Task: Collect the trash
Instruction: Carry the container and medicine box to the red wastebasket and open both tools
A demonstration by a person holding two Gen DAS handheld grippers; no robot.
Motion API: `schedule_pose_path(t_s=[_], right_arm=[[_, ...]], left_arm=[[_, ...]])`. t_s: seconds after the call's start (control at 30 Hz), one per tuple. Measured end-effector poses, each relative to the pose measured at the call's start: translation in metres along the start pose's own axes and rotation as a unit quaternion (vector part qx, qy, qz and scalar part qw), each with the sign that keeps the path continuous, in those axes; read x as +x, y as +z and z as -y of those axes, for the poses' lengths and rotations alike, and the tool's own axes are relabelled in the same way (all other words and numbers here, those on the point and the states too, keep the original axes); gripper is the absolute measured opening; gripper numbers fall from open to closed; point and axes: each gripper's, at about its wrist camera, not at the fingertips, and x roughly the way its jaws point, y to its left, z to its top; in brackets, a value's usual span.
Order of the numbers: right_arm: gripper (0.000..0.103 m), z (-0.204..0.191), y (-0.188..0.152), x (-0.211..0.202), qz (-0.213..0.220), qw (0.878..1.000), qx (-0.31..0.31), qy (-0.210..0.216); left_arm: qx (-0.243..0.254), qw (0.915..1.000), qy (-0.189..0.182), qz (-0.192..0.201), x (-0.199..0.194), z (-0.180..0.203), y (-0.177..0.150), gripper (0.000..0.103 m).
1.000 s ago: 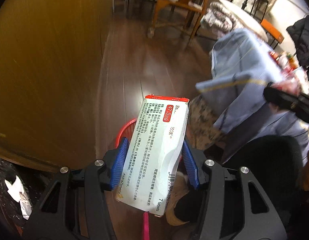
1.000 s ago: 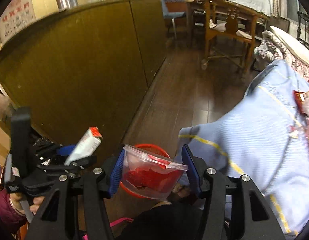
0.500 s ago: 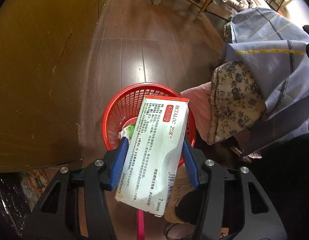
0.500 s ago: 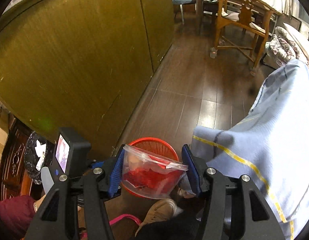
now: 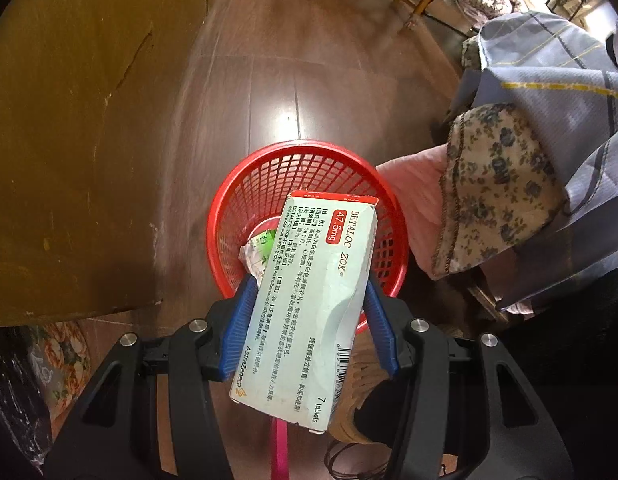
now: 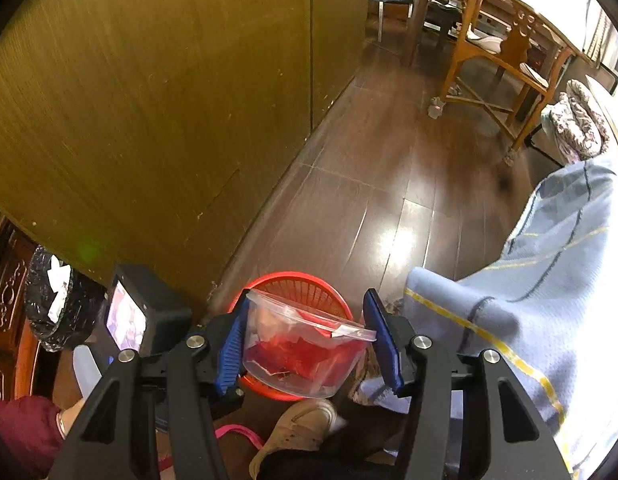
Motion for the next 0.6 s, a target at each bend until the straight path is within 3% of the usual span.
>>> schedule_pose_path(t_s=[0.23,0.3,0.43,0.6], right_arm=[[0.055,-0.004,-0.005,-0.002,0.005,1.000,-0.005,0.000],[0.055,-0.003,-0.005,-0.001,0.002,1.000,-0.002,0.000],[0.055,-0.001,-0.002,0.000,0.001,1.000,0.002,0.001],[0.055,0.000,0.000,0.002,0.000,1.000,0.001,-0.002]], left_arm=[[-0.002,0.9998,-0.011,-0.017,0.021,0.006,0.005,0.055],[-0.005,0.9997,-0.011,-0.022,0.022,0.008,0.008,0.063],[0.003,0.9999,-0.006,-0.008,0.006,0.012,0.009,0.075],[0.009,0.9999,0.008,0.012,-0.021,0.009,0.004,0.076]])
